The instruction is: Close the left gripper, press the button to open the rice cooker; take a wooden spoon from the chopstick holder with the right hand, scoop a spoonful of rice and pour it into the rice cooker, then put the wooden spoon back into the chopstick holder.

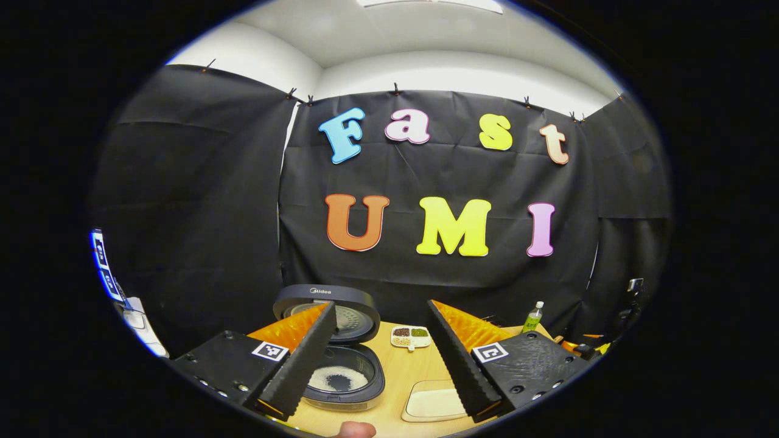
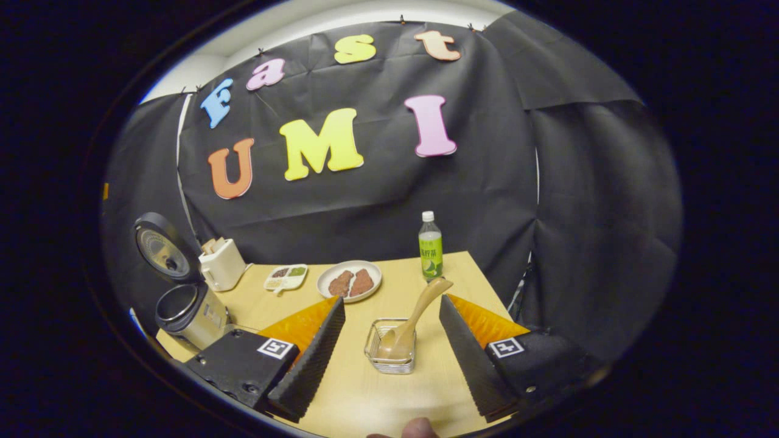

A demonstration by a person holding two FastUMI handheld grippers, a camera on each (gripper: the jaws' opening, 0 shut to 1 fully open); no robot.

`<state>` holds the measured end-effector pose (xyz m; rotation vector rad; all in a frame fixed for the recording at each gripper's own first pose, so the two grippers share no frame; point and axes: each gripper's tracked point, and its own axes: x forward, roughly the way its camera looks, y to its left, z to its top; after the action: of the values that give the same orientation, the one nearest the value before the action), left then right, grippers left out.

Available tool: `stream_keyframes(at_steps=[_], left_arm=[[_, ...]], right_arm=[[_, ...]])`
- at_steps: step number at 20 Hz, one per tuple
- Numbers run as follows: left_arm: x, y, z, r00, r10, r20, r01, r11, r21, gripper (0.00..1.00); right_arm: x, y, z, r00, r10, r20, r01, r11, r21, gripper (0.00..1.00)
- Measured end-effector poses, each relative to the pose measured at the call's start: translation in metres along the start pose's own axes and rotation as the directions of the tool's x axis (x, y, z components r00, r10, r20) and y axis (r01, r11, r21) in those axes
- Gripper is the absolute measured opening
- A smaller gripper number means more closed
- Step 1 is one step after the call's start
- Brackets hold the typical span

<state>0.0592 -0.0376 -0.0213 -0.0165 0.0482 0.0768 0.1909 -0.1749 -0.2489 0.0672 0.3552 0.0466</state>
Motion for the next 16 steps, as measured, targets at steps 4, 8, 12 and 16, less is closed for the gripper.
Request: stream_keyframes(at_steps=[4, 8, 12, 16], left_arm=[[0.004, -0.007, -0.006, 1.000, 0.028, 0.000, -0.028, 0.999, 0.024, 0.95], [0.014, -0.009, -0.009, 0.998, 0.062, -0.005, -0.062, 0.997, 0.038, 0.95], [0.022, -0.009, -0.017, 0.995, 0.095, -0.017, -0.094, 0.994, 0.055, 0.95], [0.025, -0.002, -0.031, 0.988, 0.145, -0.054, -0.142, 0.988, 0.063, 0.95]], right_arm=[[0.050, -0.020, -0.023, 0.999, 0.001, -0.052, -0.001, 1.000, 0.016, 1.00], [0.094, -0.026, -0.048, 0.993, 0.025, -0.115, -0.021, 0.999, 0.037, 0.97], [0.128, -0.030, -0.066, 0.985, 0.055, -0.162, -0.041, 0.995, 0.088, 0.93], [0.147, -0.022, -0.071, 0.976, 0.109, -0.190, -0.077, 0.982, 0.171, 0.65]])
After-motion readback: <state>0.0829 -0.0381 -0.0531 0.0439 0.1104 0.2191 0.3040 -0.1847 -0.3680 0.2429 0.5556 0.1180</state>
